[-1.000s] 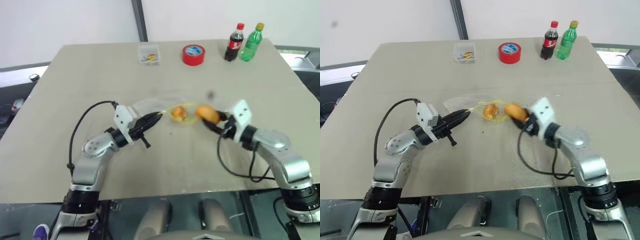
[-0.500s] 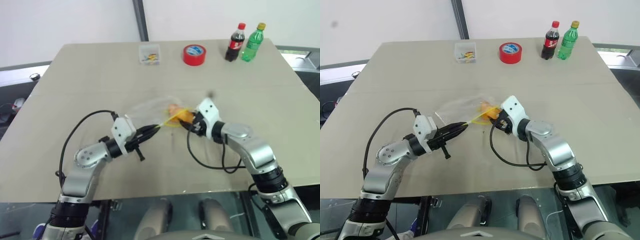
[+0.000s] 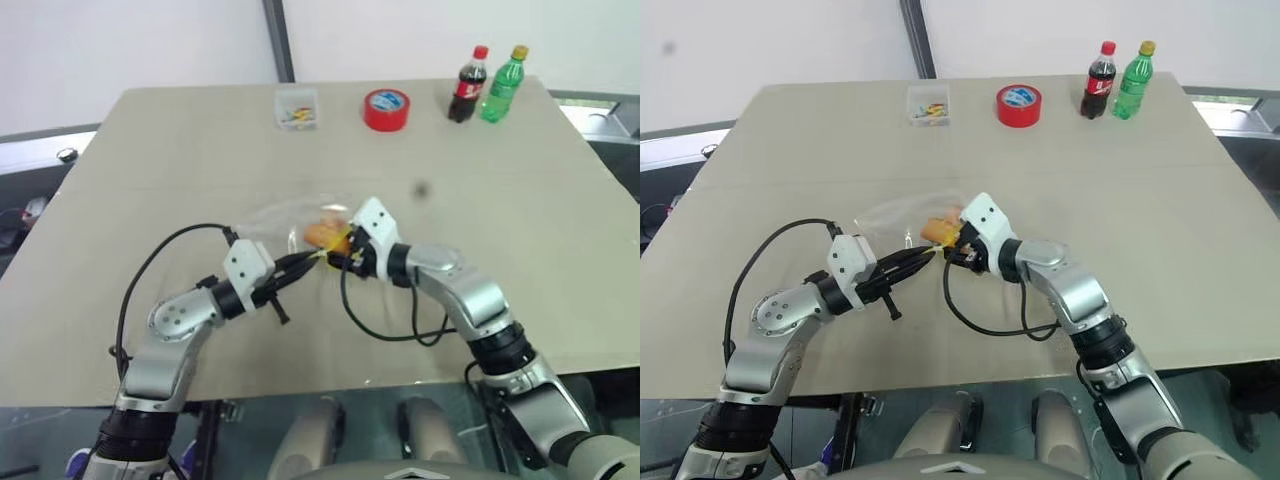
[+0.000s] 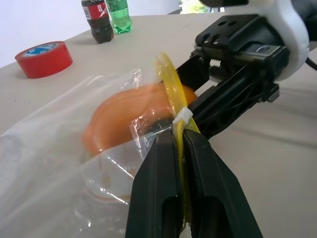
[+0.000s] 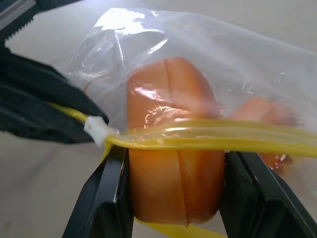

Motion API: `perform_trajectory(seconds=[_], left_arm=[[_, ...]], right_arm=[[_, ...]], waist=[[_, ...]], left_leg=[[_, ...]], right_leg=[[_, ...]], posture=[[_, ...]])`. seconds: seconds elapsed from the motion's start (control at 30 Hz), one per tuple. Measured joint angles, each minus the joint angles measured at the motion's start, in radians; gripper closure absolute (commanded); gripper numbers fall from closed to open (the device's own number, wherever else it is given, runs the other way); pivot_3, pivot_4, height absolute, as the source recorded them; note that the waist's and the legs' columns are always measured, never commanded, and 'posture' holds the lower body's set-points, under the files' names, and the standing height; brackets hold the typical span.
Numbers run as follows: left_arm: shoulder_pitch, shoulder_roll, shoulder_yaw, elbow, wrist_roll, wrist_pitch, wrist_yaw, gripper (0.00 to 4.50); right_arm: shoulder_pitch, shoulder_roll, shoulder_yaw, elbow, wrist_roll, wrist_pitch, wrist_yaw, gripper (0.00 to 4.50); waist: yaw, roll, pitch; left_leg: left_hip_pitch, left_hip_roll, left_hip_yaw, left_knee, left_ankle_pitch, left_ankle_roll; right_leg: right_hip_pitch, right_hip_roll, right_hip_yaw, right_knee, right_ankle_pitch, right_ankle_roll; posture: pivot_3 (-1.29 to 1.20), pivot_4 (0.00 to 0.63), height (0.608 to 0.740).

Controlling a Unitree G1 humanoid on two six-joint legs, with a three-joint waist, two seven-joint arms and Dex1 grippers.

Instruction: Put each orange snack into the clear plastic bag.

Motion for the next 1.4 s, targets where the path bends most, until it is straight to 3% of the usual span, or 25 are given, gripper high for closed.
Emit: perform_trajectory(seconds=[0.17,0.27,0.37,0.4,0.5,0.73,0.83,1.03,1.13,1.3,1.4], left_arm=[[0.005,0.0,0.007,-0.024,-0.002,0.016,0.017,4.5],[0.01,-0.001,0.005,-0.034,-0.001,0.02,0.017,4.5],[0.012,-0.009,0.006,-0.059,-0.003,0.039,0.028,4.5],[0.011,-0.016,0.007,-0.063,-0.01,0.053,0.038,4.5],[0.008,-0.045,0.01,-0.063,-0.042,0.086,0.07,4.5],[-0.027,-0.074,0.101,0.006,-0.135,0.146,0.105,4.5],[-0.039,-0.077,0.108,0.028,-0.153,0.148,0.102,4.5],[-0.059,-0.07,0.129,0.064,-0.18,0.144,0.065,4.5],[-0.058,-0.063,0.129,0.065,-0.184,0.141,0.036,4.5],[-0.04,-0.054,0.129,0.063,-0.182,0.131,0.015,4.5],[-0.024,-0.051,0.129,0.058,-0.177,0.129,0.015,4.5]], right_arm=[[-0.017,0.039,-0.002,0.041,-0.006,-0.022,-0.009,2.29],[-0.047,0.059,0.016,0.1,-0.064,-0.08,-0.044,1.51],[-0.062,0.075,0.017,0.135,-0.1,-0.123,-0.067,0.08],[-0.061,0.068,0.015,0.137,-0.112,-0.137,-0.068,0.03],[-0.058,0.045,0.019,0.122,-0.119,-0.163,-0.049,0.03],[0.073,-0.211,-0.085,-0.157,-0.043,-0.178,0.102,0.03],[0.099,-0.227,-0.119,-0.181,-0.014,-0.155,0.107,0.03],[0.099,-0.34,-0.034,-0.05,-0.262,-0.379,0.034,0.03],[0.05,-0.314,0.033,0.123,-0.37,-0.515,-0.004,0.03],[-0.076,-0.188,0.043,0.36,-0.383,-0.654,-0.029,0.03],[-0.11,-0.151,0.036,0.437,-0.37,-0.711,-0.024,0.84]], waist=[[-0.002,0.0,0.0],[-0.007,0.0,0.0],[-0.008,0.0,0.0],[-0.008,0.0,0.0],[-0.011,0.0,0.0],[-0.008,0.0,0.0],[-0.015,0.0,0.0],[-0.016,0.0,0.0],[-0.02,0.0,0.0],[-0.02,0.0,0.0],[-0.013,0.0,0.0]], left_leg=[[0.0,-0.001,0.001,0.0,0.0,0.0],[0.0,0.0,0.0,0.0,0.0,0.0],[0.0,-0.001,0.0,0.0,0.0,0.0],[0.0,-0.001,0.0,0.0,0.0,0.0],[0.0,-0.001,0.0,0.0,0.0,0.0],[0.0,-0.001,0.0,0.0,0.0,0.0],[0.0,0.0,0.0,0.0,-0.002,0.003],[0.0,-0.001,0.001,0.001,0.0,0.0],[0.0,0.0,0.002,0.001,0.0,0.0],[0.0,0.0,0.002,0.001,0.0,-0.001],[0.0,0.0,0.001,0.001,0.0,0.0]], right_leg=[[0.0,0.0,0.0,0.0,0.0,0.0],[-0.001,0.0,0.0,0.0,0.0,0.0],[-0.001,0.0,0.0,0.0,0.0,0.0],[-0.001,-0.001,0.0,0.0,0.0,0.0],[-0.001,0.0,0.0,0.0,0.0,0.0],[0.001,-0.001,0.0,-0.001,0.0,0.0],[0.001,-0.001,0.0,0.0,0.0,0.0],[0.001,-0.001,0.001,0.0,0.0,0.0],[0.0,0.0,0.001,0.0,0.0,0.0],[0.0,0.0,0.002,0.0,0.0,0.0],[0.0,0.0,0.001,-0.001,0.0,0.0]], posture=[[0.0,0.15,0.74],[0.0,0.15,0.74],[0.0,0.15,0.74],[0.0,0.15,0.74],[0.0,0.15,0.74],[0.0,0.15,0.74],[0.0,0.15,0.74],[0.0,0.15,0.74],[0.0,0.15,0.74],[0.0,0.15,0.74],[0.0,0.15,0.74]])
